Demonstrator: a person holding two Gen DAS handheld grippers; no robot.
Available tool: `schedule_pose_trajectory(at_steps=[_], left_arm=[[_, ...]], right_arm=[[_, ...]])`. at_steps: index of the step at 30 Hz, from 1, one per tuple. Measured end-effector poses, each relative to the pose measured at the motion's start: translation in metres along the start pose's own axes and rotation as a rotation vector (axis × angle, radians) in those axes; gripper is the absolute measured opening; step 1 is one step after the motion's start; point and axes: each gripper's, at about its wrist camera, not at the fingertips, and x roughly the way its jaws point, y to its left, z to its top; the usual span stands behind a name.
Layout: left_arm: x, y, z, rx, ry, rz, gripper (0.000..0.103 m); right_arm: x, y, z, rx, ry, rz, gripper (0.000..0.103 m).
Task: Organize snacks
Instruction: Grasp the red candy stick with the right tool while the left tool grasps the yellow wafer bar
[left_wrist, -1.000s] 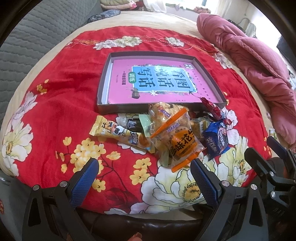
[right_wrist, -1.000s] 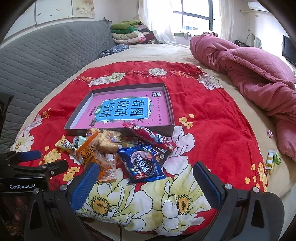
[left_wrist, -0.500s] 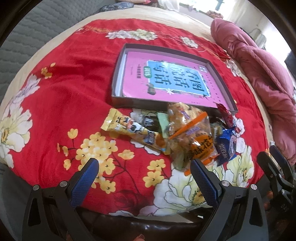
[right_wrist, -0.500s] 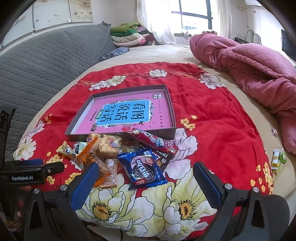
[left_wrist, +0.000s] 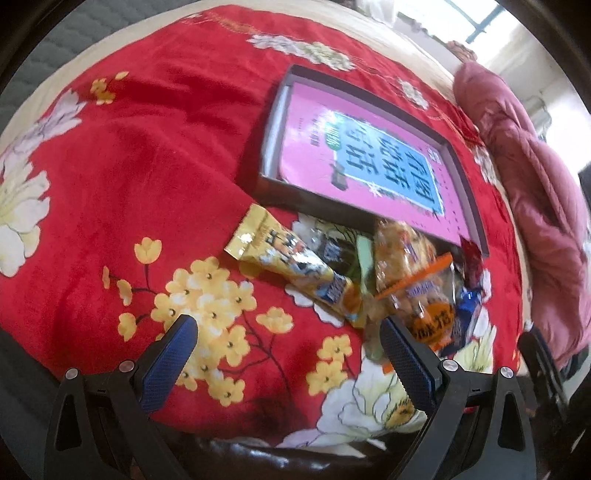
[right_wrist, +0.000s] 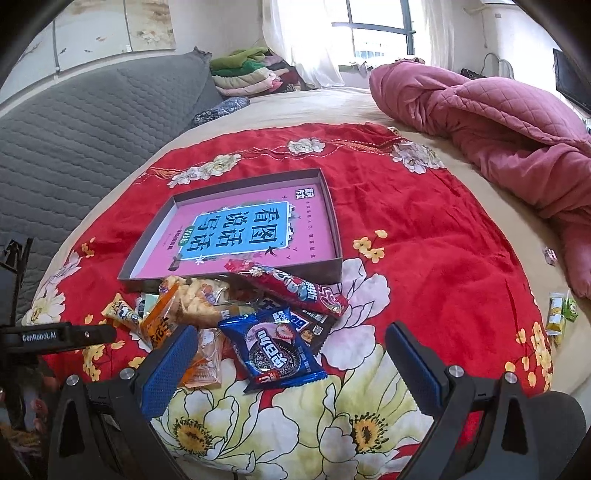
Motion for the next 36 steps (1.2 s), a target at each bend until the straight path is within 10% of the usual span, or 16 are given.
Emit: schedule_pose_trajectory(at_steps=[5,17,36], left_arm=[[0.008,0.004,0.010,-0.042,0.006,-0.023,0.095],[0.027,0.009,0.026,-0.104,0.038,-0.073,0.040],[0.035,0.015,0.028,-0.112,0.016,-0.128,0.039]], right_arm=[[0.007,-0.003,0.004,0.003,-0.005,-0.012,0.102],[0.042,-0.015,0.019,-0.025,0.038,-0.018,0.102],[0.100,-0.002,0.029,-0.265,0.116,0.002,0.083]])
